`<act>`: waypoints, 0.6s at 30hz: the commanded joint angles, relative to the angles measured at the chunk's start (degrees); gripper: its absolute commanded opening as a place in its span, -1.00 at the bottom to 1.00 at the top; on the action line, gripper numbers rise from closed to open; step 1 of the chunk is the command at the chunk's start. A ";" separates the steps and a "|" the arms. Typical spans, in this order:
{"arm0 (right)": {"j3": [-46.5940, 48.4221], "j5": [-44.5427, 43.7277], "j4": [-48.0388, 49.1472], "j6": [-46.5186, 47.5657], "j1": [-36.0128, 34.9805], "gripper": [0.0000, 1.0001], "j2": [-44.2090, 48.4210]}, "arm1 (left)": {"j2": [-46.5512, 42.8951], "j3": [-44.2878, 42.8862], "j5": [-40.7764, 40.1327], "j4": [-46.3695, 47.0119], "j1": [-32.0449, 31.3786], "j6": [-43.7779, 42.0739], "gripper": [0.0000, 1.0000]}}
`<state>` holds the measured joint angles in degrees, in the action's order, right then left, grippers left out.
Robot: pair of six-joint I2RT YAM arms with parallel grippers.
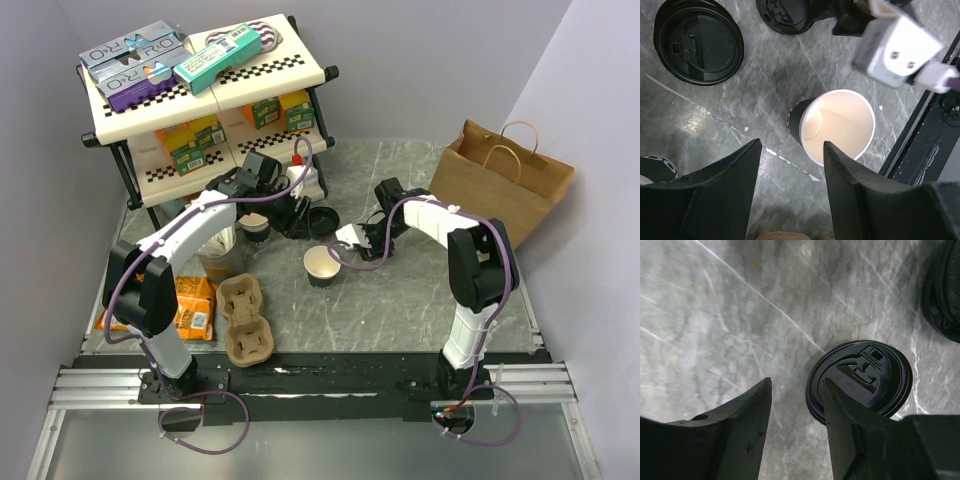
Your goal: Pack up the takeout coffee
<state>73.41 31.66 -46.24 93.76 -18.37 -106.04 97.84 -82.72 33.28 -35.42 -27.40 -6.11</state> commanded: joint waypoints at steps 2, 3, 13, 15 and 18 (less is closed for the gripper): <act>1.39 -2.21 3.44 1.25 -0.44 0.02 -2.41 | -3.18 0.45 2.05 1.41 0.94 1.28 0.17; 1.65 -2.74 2.91 1.52 -0.52 0.01 -2.77 | -3.36 0.54 2.05 1.49 1.20 1.45 0.17; 2.53 -4.76 4.84 -1.03 -1.76 -0.19 -4.35 | -4.32 1.42 1.00 0.35 2.17 0.66 0.17; 2.71 -5.29 5.37 -2.17 -2.11 -0.26 -4.61 | -4.76 2.03 0.47 -0.17 2.35 -0.74 0.17; 2.18 -6.26 6.16 -3.40 -2.55 -0.52 -4.36 | -5.12 3.52 0.56 -0.70 2.44 -2.76 0.18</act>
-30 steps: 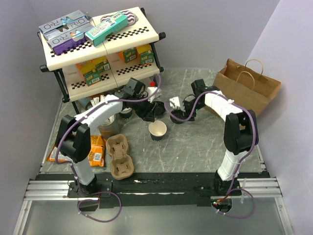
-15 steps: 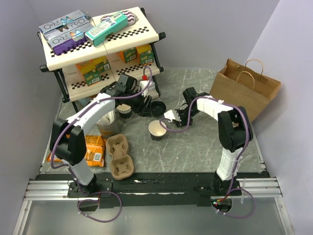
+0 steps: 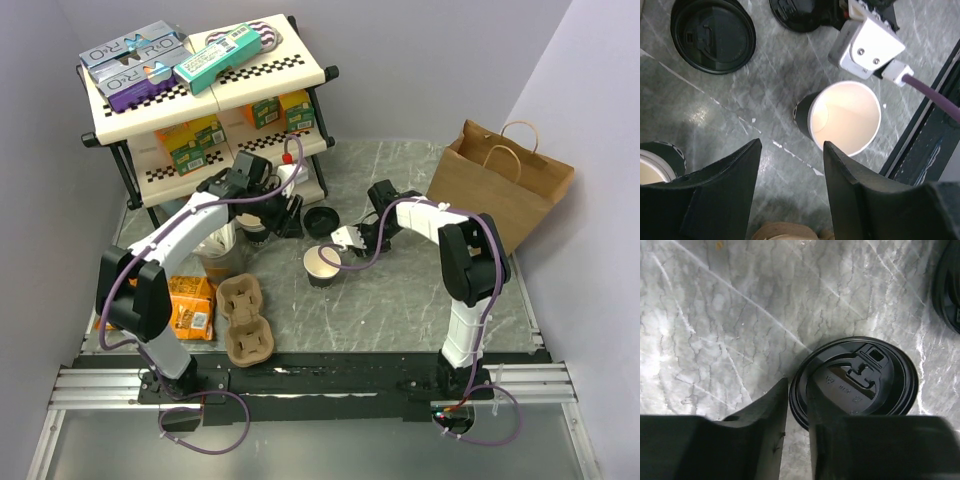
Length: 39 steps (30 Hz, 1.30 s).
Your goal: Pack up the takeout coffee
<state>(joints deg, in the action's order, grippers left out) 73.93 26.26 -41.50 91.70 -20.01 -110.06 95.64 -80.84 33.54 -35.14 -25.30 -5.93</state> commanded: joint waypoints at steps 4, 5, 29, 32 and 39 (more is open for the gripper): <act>-0.27 -1.13 2.99 -4.59 -0.65 -0.84 3.17 | -2.65 3.84 0.82 -0.73 0.51 -3.65 0.18; -0.80 -0.78 2.91 -6.08 -0.47 -0.87 4.40 | -2.56 4.45 1.00 -0.46 0.51 -3.21 0.17; 2.97 48.06 -11.69 -59.96 5.16 -1.00 31.66 | 2.10 9.65 8.47 10.18 0.08 5.58 0.16; 2.72 55.08 -8.53 -67.33 5.24 -1.00 30.70 | 0.62 8.68 5.23 10.00 0.25 5.32 0.27; -4.93 66.46 19.21 -99.58 4.72 -1.00 24.64 | -7.12 9.91 9.25 11.59 5.25 1.72 0.31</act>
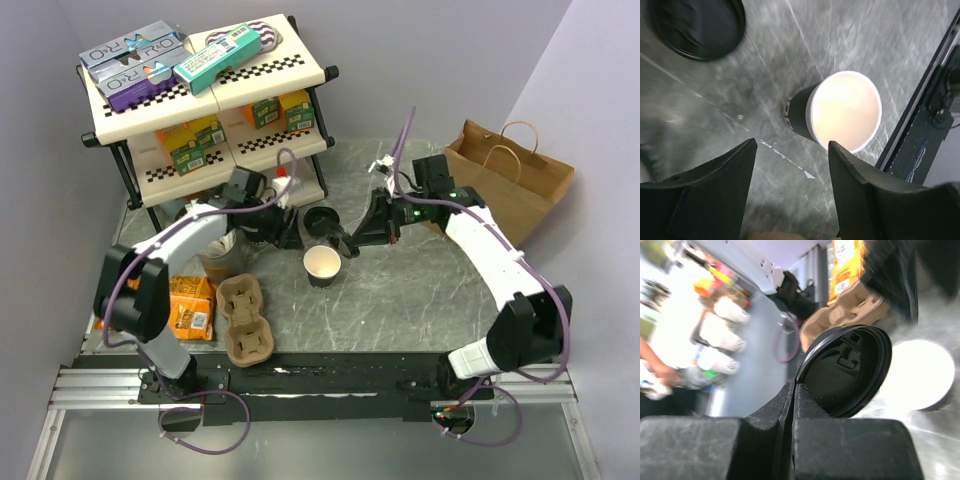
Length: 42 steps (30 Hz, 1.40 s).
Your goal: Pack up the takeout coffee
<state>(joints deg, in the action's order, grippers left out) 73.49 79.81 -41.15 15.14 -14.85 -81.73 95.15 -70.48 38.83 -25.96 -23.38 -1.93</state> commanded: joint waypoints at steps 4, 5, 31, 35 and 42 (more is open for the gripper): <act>-4.59 12.56 24.01 -29.19 -1.05 -1.00 -7.11 | -10.59 2.00 9.15 2.31 5.71 -4.30 0.34; -3.89 12.48 23.48 -29.20 -1.14 -1.00 -8.69 | -12.08 2.71 10.81 2.49 5.88 -5.61 0.37; -13.21 9.84 65.00 -68.41 -3.96 -1.00 -19.34 | -11.49 10.62 11.80 16.38 -2.11 0.09 0.61; -11.10 8.96 53.65 -60.24 -3.96 -0.99 -19.78 | -9.99 10.10 10.22 16.55 -2.90 -0.44 0.60; -9.51 7.91 46.33 -53.28 -3.69 -0.97 -20.66 | -8.14 8.87 10.13 17.25 -3.17 -1.23 0.59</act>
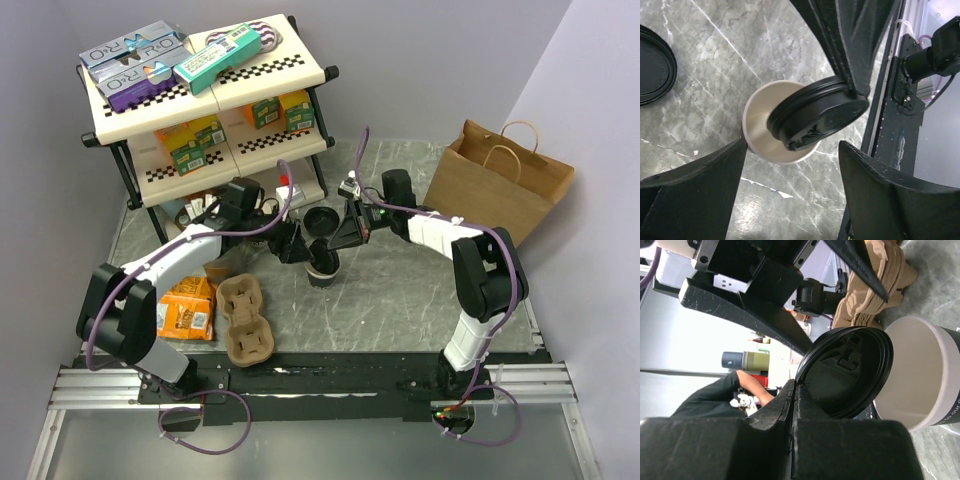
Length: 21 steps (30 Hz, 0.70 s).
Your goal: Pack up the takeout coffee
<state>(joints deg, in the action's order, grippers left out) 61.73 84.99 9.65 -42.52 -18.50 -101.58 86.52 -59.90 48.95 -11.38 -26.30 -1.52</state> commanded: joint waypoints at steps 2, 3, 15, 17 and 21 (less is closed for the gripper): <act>2.34 2.64 -4.81 4.64 -0.13 -0.96 -0.99 | 1.02 -2.15 0.01 2.59 -0.33 -1.91 0.59; 2.51 2.46 -5.77 5.34 -0.13 -0.96 -0.90 | 1.11 -2.24 0.18 2.50 -0.41 -2.17 0.59; 5.59 -1.05 -18.79 16.06 0.75 -0.74 -1.60 | 3.13 -2.50 0.88 3.29 -0.77 -2.35 0.58; 5.85 -1.67 -20.45 17.46 0.84 -0.70 -1.78 | 3.21 -2.59 0.97 3.64 -0.77 -2.26 0.58; 6.56 -3.16 -23.71 20.11 1.01 -0.66 -1.95 | 3.65 -2.59 1.24 4.26 -0.94 -1.91 0.58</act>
<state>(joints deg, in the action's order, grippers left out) 65.34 82.89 -9.76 -26.72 -18.00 -102.76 89.93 -60.23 48.60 -10.04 -26.83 -2.57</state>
